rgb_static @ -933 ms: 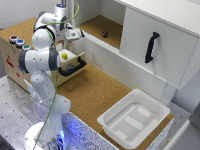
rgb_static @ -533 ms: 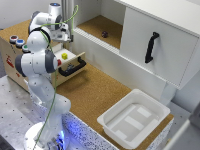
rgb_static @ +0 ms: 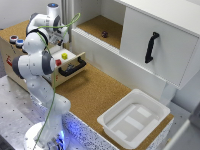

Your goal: Go towards the yellow block and lift it

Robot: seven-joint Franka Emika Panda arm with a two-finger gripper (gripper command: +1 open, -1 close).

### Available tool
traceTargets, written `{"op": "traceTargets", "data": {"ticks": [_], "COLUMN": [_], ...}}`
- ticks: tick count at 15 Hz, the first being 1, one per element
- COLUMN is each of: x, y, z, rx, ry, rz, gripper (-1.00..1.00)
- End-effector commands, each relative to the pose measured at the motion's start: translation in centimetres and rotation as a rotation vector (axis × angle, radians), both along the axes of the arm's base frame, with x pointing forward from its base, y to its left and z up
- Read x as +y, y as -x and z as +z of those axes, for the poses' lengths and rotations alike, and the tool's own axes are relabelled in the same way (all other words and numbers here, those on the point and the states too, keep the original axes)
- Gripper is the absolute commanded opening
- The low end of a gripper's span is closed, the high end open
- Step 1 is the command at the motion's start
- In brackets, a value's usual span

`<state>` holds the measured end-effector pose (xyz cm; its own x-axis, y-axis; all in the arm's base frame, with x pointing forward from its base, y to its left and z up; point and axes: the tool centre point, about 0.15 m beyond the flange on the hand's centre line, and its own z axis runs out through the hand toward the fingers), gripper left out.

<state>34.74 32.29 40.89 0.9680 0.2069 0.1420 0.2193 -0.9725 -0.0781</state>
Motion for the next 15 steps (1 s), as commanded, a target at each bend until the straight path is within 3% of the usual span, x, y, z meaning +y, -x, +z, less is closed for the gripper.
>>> {"op": "traceTargets", "data": {"ticks": [1, 10, 11, 15], "x": [0.8, -0.9, -1.1, -1.3], "y": [-3.5, -5.0, -4.9, -4.9], "z": [-4.3, -8.1, -8.5, -8.9], "rx": [0.066, 0.107, 0.119, 0.109], "ry": [-0.039, 0.021, 0.032, 0.043], "rz": [0.059, 0.054, 0.057, 0.056], "gripper": [1.0, 1.0, -1.0, -1.0]}}
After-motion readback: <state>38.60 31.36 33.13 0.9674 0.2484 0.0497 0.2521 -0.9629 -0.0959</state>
